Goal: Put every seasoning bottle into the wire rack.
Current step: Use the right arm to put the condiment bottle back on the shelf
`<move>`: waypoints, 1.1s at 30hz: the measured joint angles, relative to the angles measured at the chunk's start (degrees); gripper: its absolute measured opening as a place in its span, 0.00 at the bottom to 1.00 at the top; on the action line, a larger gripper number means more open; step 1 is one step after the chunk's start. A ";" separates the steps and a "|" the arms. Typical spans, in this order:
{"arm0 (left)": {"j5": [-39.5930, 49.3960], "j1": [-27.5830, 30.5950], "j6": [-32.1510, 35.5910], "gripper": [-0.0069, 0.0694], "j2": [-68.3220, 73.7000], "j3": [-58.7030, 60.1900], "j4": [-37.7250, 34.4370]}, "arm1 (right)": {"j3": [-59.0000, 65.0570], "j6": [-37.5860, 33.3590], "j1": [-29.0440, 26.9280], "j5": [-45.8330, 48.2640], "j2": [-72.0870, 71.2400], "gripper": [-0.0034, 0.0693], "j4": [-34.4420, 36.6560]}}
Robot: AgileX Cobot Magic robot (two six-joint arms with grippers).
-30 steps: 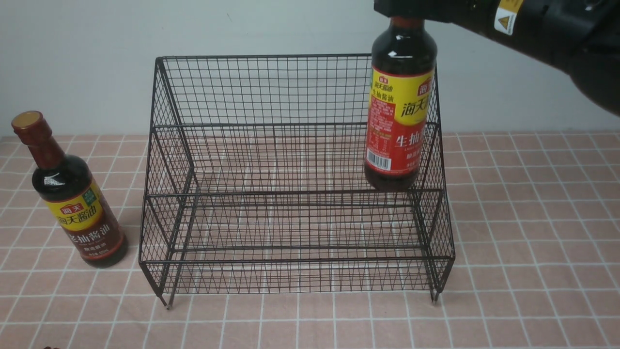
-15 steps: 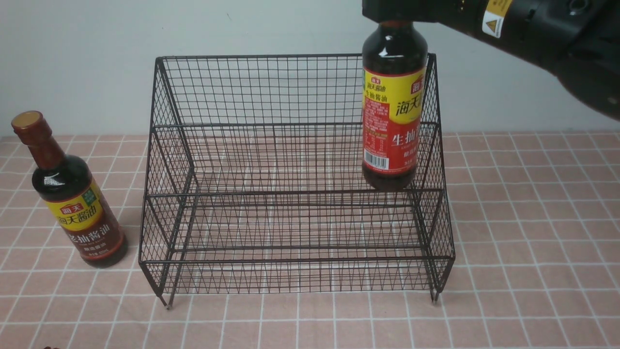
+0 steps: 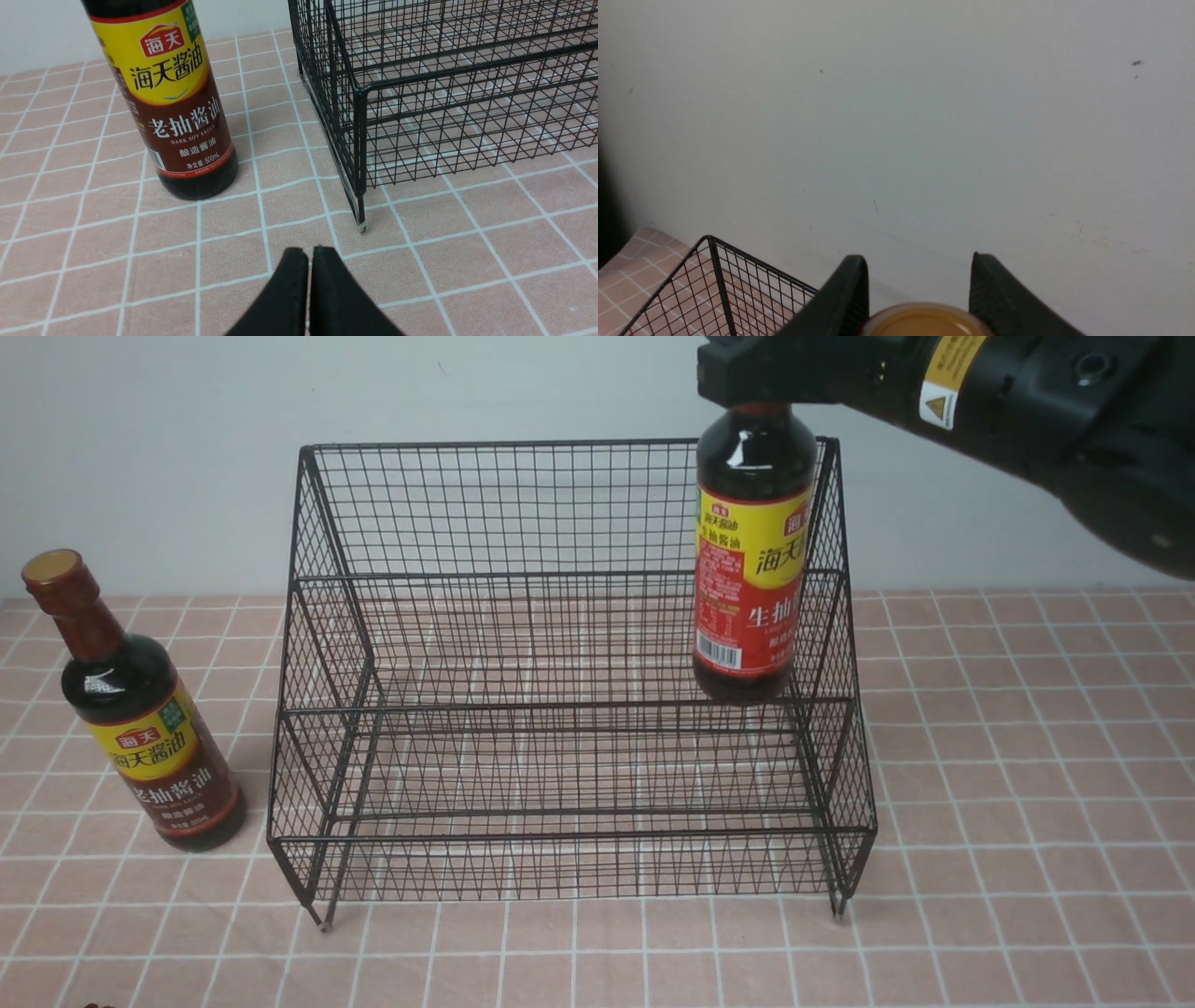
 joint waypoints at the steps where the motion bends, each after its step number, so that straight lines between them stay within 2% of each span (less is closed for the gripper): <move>1: 0.00 0.00 0.00 0.08 0.00 0.00 0.00 | 0.00 0.00 0.00 0.69 0.00 0.41 0.00; 12: 0.00 0.00 0.00 0.08 0.00 0.00 0.00 | 0.04 1.52 0.21 16.43 0.05 0.41 1.55; 22: 0.00 0.00 0.00 0.08 0.00 0.00 0.00 | 0.24 1.45 3.56 18.30 0.48 0.41 2.94; 33: 0.00 0.00 0.00 0.08 0.00 0.00 0.00 | 0.34 1.40 3.74 21.98 3.65 0.41 3.42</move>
